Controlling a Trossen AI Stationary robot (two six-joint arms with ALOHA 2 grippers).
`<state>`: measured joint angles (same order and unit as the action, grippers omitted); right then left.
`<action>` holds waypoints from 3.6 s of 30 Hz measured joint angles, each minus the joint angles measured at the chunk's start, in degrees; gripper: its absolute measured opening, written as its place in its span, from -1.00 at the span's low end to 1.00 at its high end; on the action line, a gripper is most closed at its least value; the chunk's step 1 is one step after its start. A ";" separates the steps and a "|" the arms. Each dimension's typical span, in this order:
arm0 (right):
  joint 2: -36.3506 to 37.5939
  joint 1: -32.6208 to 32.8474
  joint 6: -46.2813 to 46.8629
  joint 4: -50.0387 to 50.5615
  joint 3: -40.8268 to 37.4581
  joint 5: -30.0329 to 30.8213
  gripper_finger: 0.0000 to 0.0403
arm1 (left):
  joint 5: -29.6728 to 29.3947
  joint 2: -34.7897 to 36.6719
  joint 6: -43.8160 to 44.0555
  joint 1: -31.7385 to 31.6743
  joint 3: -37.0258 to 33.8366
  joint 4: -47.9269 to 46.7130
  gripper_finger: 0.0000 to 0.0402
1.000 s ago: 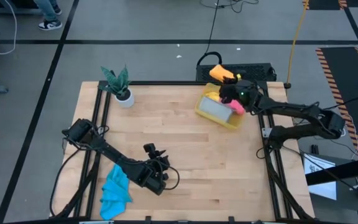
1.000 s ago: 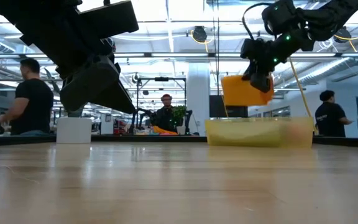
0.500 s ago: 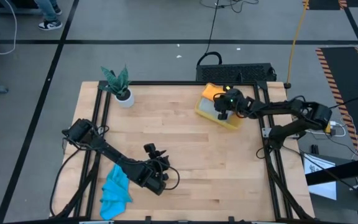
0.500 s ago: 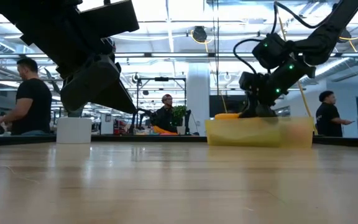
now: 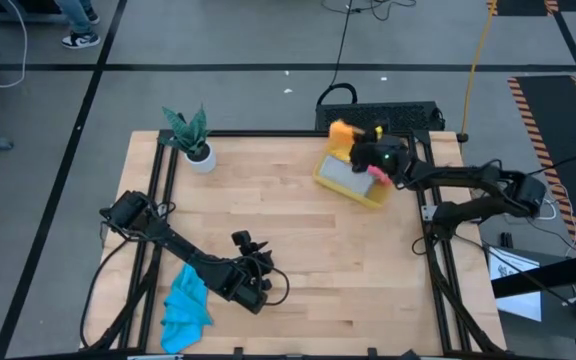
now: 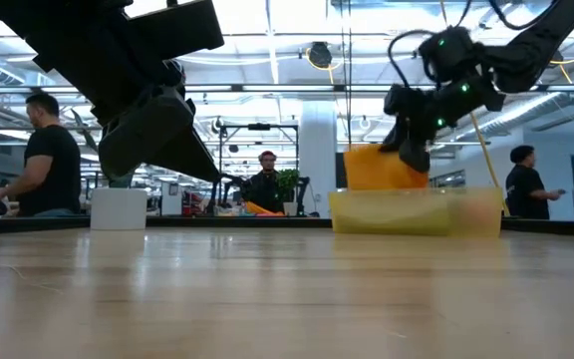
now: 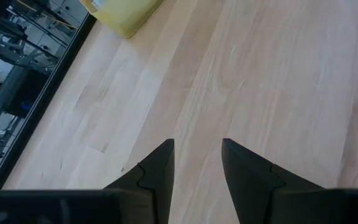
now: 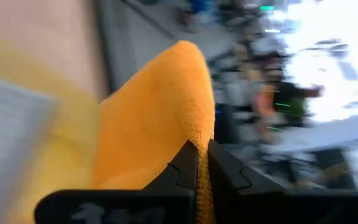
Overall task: Fold microfiber towels
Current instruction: Put the orange kitchen towel into the yellow bin
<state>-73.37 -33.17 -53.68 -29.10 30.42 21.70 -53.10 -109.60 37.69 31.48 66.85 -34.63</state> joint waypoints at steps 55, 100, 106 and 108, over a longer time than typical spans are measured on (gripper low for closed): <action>-2.53 4.04 22.47 4.21 -5.82 -9.91 -0.97 | 0.04 0.00 -1.40 -0.61 0.00 1.88 -0.32; -2.22 -9.21 47.26 11.11 -5.14 -18.26 -0.97 | 0.55 0.00 -1.60 -0.68 0.00 2.81 -0.32; -5.96 -9.07 46.21 11.76 -5.05 -14.13 -0.93 | 0.54 0.00 -2.64 -0.72 0.00 3.48 -0.32; -5.74 -9.07 45.29 11.78 -5.05 -14.17 -0.95 | 0.55 0.00 -2.63 -0.72 0.00 3.46 -0.32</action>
<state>-79.11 -42.24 -8.39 -17.32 25.36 7.53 -52.56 -109.60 35.06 30.76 66.85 -31.17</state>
